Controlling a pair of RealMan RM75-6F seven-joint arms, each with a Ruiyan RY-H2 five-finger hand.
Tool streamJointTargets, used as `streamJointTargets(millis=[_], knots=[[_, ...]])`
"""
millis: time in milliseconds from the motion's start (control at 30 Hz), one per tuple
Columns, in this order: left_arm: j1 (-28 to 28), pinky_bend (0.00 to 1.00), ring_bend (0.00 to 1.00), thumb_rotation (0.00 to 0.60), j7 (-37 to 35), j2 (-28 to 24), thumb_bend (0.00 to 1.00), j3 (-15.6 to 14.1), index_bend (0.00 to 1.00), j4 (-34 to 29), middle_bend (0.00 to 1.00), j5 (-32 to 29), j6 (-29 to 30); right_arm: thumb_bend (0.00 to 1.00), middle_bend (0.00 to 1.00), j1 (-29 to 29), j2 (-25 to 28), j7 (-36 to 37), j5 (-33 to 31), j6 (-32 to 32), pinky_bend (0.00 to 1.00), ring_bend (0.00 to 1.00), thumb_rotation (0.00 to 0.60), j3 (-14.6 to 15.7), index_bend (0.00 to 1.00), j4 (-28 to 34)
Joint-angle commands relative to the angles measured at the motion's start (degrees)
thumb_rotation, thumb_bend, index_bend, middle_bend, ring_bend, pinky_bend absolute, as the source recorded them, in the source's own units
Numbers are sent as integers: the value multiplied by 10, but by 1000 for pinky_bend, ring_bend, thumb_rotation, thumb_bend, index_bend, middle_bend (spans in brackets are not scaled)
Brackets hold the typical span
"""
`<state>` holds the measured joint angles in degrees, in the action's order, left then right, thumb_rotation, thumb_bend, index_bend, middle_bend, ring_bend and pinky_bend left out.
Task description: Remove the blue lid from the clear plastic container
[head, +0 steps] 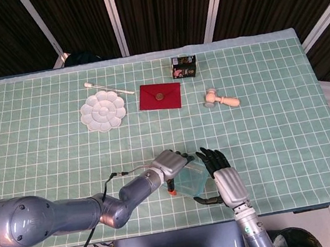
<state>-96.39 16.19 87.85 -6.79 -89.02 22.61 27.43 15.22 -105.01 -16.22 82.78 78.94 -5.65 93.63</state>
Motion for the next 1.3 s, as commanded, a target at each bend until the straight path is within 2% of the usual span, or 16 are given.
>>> streamJointTargets(millis=[33,333,667,1300], knots=[[-2,374,234,600,-2,0,207,-1,214,0,247,-1,-1,212,0,-1,-2,8,4,4,0,0,600,0,0,-4],[-9,375,234,600,-6,6,207,-4,214,-1,246,0,2,212,0,-1,-7,12,6,7,0,0,600,0,0,-9],[-3,370,231,600,-36,-10,207,8,214,-1,237,5,-21,213,0,12,-5,16,55,18,0,0,600,8,0,-68],[4,361,223,600,-72,-12,207,7,204,5,224,34,-41,220,0,16,-20,34,68,30,0,0,600,3,0,-111]])
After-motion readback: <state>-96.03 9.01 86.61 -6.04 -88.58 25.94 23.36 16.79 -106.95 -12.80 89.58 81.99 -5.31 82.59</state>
